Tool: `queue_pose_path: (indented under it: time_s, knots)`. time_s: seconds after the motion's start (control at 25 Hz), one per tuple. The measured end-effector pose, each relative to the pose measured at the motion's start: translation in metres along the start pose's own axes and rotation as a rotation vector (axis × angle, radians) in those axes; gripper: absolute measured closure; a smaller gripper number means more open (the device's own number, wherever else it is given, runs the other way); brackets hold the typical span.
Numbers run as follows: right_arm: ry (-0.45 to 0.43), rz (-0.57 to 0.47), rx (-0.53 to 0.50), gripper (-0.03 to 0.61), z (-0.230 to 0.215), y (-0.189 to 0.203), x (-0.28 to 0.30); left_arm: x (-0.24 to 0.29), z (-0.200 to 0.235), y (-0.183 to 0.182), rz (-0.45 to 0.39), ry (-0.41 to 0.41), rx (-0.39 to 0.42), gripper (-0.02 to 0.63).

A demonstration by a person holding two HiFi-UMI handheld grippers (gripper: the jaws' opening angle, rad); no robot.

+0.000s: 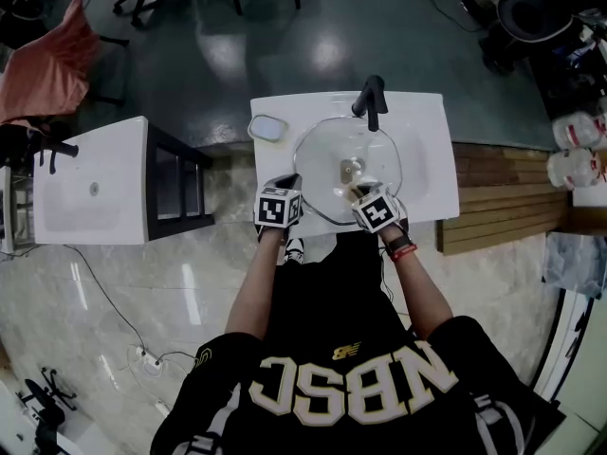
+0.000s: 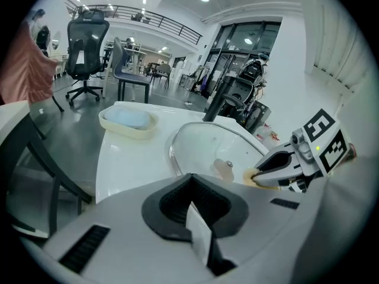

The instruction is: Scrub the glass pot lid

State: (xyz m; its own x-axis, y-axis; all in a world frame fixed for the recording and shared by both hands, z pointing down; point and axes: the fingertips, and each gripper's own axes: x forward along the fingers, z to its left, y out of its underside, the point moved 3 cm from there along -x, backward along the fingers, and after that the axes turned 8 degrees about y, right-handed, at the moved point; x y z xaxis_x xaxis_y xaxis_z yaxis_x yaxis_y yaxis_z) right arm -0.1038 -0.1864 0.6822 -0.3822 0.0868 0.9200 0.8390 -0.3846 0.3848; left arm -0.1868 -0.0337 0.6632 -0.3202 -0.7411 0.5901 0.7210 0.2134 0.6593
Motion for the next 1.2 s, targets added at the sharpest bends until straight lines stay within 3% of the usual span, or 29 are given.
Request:
queue_pose_path:
  time_s: [0.44,0.76,1.2]
  knots:
    - [-0.076,-0.09,-0.028,0.528,0.034,-0.031,0.02,0.0,0.001,0.001,0.011,-0.024,0.047,0.601]
    - [-0.107,-0.19,0.014,0.526,0.042,-0.07,0.039,0.001,0.0,0.002,0.006,-0.04,0.045,0.601]
    - [-0.001,-0.261,0.064,0.518,0.001,-0.113,0.06,0.0,0.001,0.002,0.008,-0.033,0.018,0.601]
